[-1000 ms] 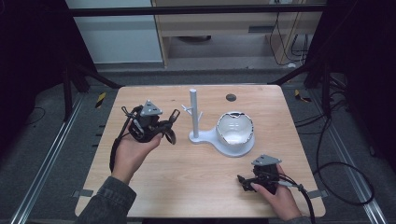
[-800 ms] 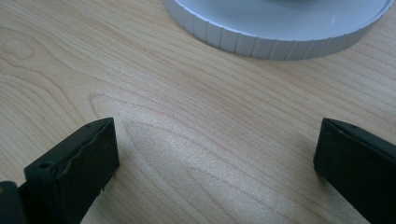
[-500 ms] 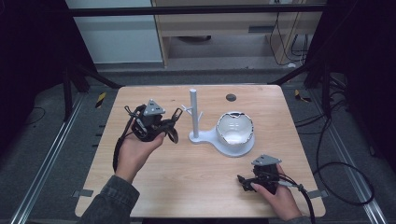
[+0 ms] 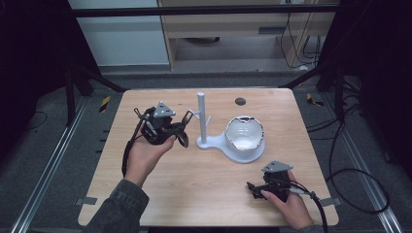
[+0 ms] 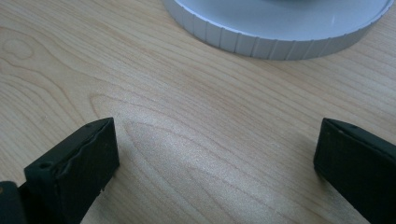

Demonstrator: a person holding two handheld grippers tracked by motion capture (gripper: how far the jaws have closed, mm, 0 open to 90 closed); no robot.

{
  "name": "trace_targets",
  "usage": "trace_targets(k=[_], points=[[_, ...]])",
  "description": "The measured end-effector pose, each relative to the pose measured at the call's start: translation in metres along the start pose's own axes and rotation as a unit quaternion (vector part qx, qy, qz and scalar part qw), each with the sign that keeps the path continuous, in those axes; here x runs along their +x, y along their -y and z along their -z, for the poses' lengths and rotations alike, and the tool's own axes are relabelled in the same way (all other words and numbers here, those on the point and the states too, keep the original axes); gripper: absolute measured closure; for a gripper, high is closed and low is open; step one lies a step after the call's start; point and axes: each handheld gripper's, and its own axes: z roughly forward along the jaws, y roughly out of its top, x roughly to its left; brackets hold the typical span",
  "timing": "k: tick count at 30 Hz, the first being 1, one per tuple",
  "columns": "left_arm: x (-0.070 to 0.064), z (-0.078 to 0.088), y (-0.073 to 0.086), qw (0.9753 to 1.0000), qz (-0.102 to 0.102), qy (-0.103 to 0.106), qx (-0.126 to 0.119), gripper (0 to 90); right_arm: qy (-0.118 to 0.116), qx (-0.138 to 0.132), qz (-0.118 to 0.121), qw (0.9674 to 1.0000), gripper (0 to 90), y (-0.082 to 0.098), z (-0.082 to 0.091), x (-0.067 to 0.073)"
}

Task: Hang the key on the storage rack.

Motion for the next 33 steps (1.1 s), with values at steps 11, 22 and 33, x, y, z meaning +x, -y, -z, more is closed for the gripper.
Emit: trace_targets(k=[11,22,33], points=[[-0.001,-0.009,-0.002,1.0,0.0,-0.001,-0.004,80.1,0.0,0.0,0.0,1.0,0.5,0.0,0.0,0.0],[-0.003,-0.018,-0.004,1.0,0.002,-0.002,-0.003,80.1,-0.001,-0.001,0.001,1.0,0.5,0.0,0.0,0.0],[-0.005,-0.026,-0.005,1.0,0.002,-0.002,-0.005,80.0,-0.001,-0.001,0.003,1.0,0.5,0.0,0.0,0.0]])
